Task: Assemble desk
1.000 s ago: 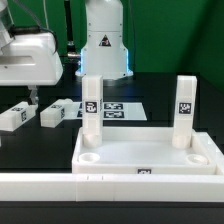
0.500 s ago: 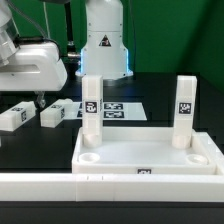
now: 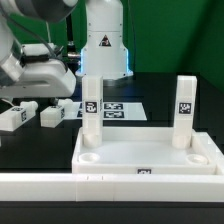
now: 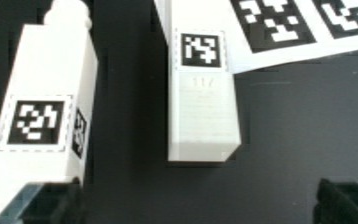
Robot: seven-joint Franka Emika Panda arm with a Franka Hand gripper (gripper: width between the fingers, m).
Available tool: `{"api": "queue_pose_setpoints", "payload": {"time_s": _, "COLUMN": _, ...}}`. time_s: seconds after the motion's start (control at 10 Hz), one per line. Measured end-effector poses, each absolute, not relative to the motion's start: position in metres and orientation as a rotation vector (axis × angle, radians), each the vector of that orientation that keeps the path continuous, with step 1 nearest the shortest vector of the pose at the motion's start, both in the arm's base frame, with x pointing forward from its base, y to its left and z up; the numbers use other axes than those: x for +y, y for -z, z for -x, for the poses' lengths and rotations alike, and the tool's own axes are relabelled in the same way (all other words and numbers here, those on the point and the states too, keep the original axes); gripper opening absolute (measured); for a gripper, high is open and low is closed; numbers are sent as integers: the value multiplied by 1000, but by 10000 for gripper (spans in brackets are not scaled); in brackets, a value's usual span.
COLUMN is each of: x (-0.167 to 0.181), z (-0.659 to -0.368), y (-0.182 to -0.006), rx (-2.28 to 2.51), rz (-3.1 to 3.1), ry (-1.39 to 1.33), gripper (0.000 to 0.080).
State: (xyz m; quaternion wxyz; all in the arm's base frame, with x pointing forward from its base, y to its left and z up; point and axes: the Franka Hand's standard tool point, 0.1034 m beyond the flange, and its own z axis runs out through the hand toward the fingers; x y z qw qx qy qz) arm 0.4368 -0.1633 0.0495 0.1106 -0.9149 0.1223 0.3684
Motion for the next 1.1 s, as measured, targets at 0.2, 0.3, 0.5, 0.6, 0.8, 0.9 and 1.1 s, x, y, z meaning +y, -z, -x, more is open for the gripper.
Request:
{"api": "queue_pose_setpoints", "payload": {"time_s": 0.2, "x": -160, "z": -430, "y": -48, "rx": 353, "rz": 2608, "ry": -1217, "gripper": 649}}
{"api": "queue_pose_setpoints", "payload": {"time_s": 0.3, "x": -158, "z": -425, "y": -44, "rx": 352, "rz": 2547, "ry": -1318, "gripper": 649}}
{"api": "queue_pose_setpoints", "payload": {"time_s": 0.5, "x": -157, "z": -428, "y": -37, "rx": 337, "rz": 2517, "ry": -1388, "gripper": 649}}
{"api": "queue_pose_setpoints", "payload": {"time_s": 0.6, "x": -154, "z": -429, "y": -40, "rx": 329, "rz": 2524, "ry": -1385, "gripper": 649}}
{"api": "queue_pose_setpoints", "payload": {"time_s": 0.8, "x": -154, "z": -430, "y": -39, "rx": 325, "rz": 2527, "ry": -1384, "gripper": 649}}
{"api": "queue_pose_setpoints", "payload": {"time_s": 0.9, "x": -154, "z": -429, "y": -39, "rx": 326, "rz": 2526, "ry": -1385, "gripper": 649}}
{"api": "queue_pose_setpoints", "payload": {"time_s": 1.1, "x": -148, "z": -414, "y": -26, "rx": 333, "rz": 2517, "ry": -1408, "gripper": 649}}
